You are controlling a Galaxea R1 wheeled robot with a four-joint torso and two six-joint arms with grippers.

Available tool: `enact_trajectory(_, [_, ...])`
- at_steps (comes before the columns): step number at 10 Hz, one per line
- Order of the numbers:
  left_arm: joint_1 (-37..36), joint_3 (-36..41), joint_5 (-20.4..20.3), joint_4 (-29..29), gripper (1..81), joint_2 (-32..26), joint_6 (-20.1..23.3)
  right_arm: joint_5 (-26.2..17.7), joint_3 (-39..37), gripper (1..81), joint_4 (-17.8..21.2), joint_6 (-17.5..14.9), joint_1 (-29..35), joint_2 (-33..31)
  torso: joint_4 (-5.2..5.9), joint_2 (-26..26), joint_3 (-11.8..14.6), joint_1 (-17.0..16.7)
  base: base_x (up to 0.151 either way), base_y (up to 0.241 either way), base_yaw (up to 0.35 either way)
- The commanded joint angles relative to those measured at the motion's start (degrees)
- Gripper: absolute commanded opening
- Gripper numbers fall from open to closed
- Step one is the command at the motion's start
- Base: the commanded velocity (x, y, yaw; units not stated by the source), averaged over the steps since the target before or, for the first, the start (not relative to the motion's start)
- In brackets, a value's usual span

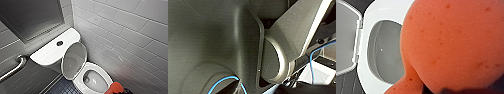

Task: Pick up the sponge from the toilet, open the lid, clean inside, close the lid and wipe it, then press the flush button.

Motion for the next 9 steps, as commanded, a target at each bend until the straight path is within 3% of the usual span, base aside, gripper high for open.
enact_trajectory(1, [1.7,0.1,1.2,0.7,81.1,0.3,0.2,-4.0,5.7,1.0,-0.6,-0.6,-2.6,-3.2,0.0,0.0,0.0,0.0,0.0,0.0,0.0])
enact_trajectory(5, [1.7,0.1,1.2,0.7,81.1,0.2,0.2,-2.0,17.6,1.0,-0.7,-1.0,-4.4,-12.7,0.0,0.0,0.0,0.0,0.0,0.0,0.0])
enact_trajectory(7, [1.7,0.1,1.2,0.7,81.1,0.3,0.2,-3.2,19.5,1.0,-1.1,-1.0,2.5,-15.3,0.0,0.0,0.0,0.0,0.0,0.0,0.0])
enact_trajectory(9, [1.7,0.1,1.2,0.7,81.1,0.3,0.2,-11.0,17.9,1.0,-1.2,-1.0,11.7,-13.2,0.0,0.0,0.0,0.0,0.0,0.0,0.0])
